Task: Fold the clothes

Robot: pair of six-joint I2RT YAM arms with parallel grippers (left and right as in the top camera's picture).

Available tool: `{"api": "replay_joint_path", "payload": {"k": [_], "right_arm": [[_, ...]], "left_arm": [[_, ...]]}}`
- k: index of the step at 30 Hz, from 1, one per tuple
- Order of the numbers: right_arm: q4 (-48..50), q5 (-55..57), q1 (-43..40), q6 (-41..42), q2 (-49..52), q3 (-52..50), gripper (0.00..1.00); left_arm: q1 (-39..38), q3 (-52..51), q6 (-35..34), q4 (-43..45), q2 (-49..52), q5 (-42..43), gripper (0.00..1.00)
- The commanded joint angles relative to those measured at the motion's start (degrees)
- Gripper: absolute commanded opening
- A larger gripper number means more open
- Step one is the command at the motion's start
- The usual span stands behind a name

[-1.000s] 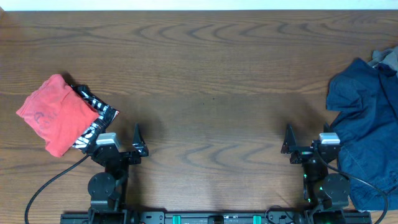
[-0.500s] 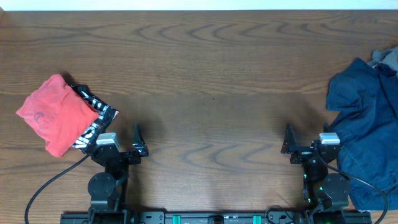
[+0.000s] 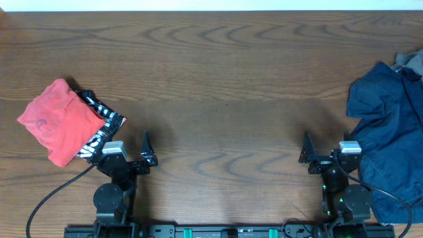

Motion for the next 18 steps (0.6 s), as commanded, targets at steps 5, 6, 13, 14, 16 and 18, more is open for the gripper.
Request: {"api": "replay_joint_path", "payload": {"k": [5,6,13,14,16,18], "right_arm": [[-0.24,0.15,0.59,-0.63,-0.31,-0.07,0.99],[-0.24,0.02,0.59,-0.61,-0.31,-0.07,0.99],[0.31,-3.41,0.59,2.27,-0.31,-0.07,0.99],[-0.33,-3.98,0.59,3.74,-0.31,-0.07,0.99],[-0.83,-4.31,0.59,4.52,-0.07,-0.02,0.99],[-1.22,-3.87,0.55,4.52,0.79,0.57,0.99]], "left_arm": [[0.24,-1.75,0.76,-1.07,-0.04,-0.66,0.98],[0.24,-1.75,0.76,-1.07,-0.04,-0.66,0.98],[0.22,-1.75,0.74,-1.07,-0.04,-0.55,0.98],[0.22,-1.75,0.72,-1.14,-0.02,-0.46,0.98],[0.24,-1.75,0.74,-0.90,0.24,-0.50,0.98],[0.22,-1.40,0.52,-1.22,0.55,-0.33,0.98]]}}
